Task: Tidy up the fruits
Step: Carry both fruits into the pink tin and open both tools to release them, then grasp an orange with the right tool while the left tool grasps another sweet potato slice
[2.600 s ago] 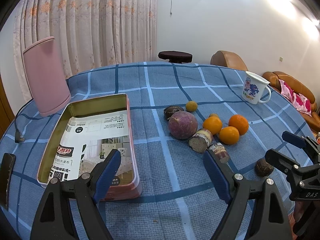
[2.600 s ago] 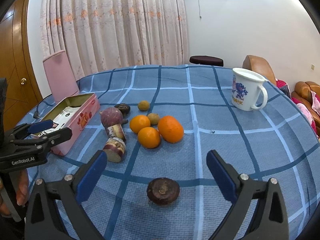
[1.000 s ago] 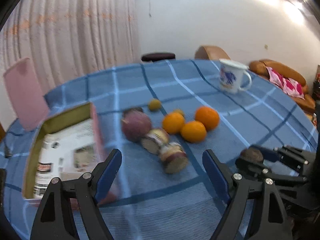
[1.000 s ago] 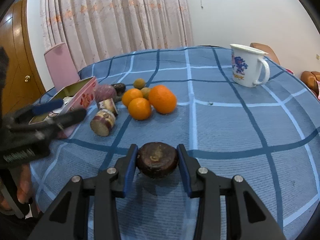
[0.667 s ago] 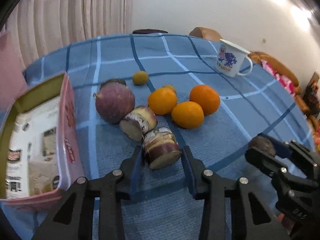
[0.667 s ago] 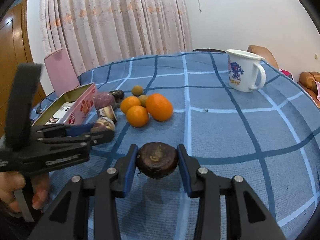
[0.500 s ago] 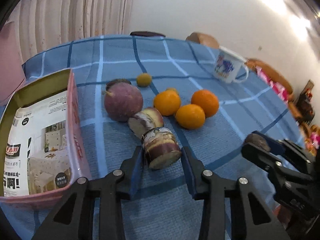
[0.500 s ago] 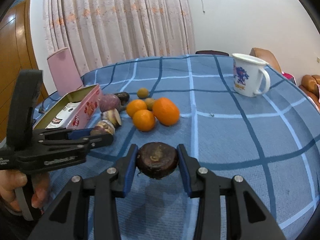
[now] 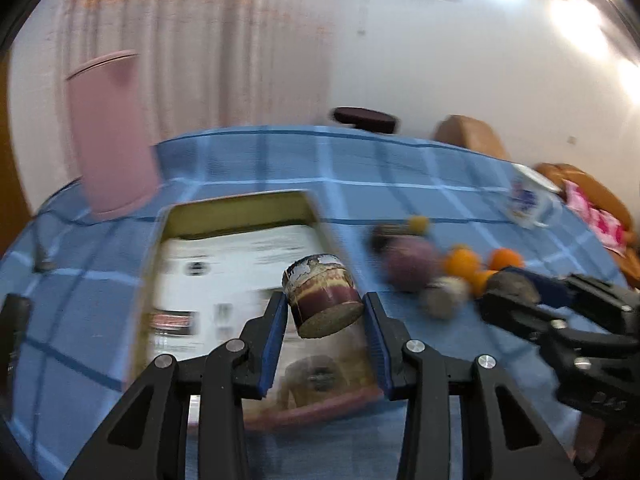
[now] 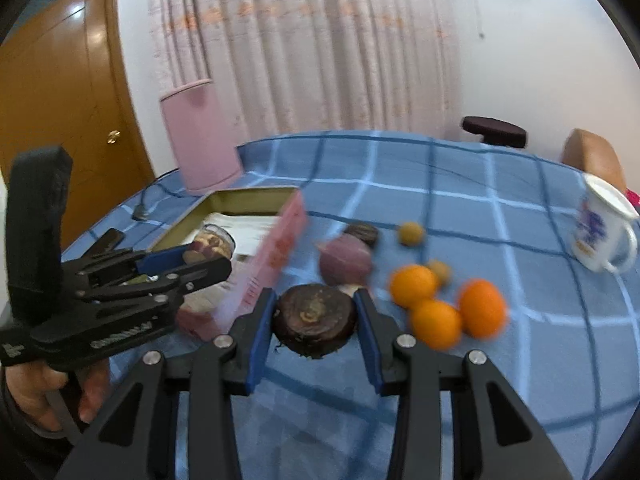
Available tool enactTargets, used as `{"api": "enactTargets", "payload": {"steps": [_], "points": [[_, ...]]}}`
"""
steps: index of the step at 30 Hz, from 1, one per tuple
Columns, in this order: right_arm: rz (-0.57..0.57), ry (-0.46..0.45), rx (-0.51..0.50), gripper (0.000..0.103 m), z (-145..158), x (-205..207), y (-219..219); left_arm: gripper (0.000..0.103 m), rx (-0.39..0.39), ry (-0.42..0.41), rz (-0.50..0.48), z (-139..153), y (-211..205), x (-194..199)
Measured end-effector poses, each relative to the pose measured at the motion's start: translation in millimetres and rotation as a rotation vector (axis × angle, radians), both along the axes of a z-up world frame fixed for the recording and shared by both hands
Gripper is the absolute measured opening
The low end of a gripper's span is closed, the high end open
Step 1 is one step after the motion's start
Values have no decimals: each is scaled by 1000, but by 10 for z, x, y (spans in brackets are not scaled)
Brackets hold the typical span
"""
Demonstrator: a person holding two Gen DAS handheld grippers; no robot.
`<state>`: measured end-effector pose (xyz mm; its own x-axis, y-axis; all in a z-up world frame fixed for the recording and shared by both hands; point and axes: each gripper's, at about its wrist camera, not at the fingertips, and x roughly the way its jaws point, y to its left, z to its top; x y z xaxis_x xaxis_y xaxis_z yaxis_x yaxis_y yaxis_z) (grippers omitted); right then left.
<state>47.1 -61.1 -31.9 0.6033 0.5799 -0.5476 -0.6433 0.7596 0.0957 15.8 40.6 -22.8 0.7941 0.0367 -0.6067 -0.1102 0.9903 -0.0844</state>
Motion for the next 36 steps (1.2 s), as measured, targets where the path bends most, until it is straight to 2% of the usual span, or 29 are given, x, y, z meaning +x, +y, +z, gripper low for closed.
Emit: {"api": "enactTargets", "payload": {"steps": [5, 13, 16, 17, 18, 21, 24, 26, 29, 32, 36], "points": [[71, 10, -33, 42, -8, 61, 428, 41, -14, 23, 85, -62, 357, 70], [117, 26, -92, 43, -140, 164, 858, 41, -32, 49, 126, -176, 635, 105], [117, 25, -99, 50, -159, 173, 926, 41, -33, 47, 130, -158, 664, 70], [117, 34, -89, 62, -159, 181, 915, 42, -36, 48, 126, -157, 661, 62], [119, 38, -74, 70, -155, 179, 900, 42, -39, 46, 121, -153, 660, 52], [115, 35, -60, 71, -150, 134, 850, 46, -48, 33, 108, -136, 665, 0], [93, 35, -49, 76, -160, 87, 746, 57, -43, 8, 113, -90, 667, -88], [75, 63, -28, 82, -188, 93, 670, 58, -45, -15, 111, -59, 678, -140], [112, 136, 2, 83, -279, 83, 673, 59, -36, -32, 132, -10, 702, -186], [154, 146, 18, 82, -295, 9, 756, 59, -29, -55, 165, 72, 765, -239], [174, 117, -12, 88, -309, -84, 910, 60, -10, -104, 208, 228, 842, -355]]}}
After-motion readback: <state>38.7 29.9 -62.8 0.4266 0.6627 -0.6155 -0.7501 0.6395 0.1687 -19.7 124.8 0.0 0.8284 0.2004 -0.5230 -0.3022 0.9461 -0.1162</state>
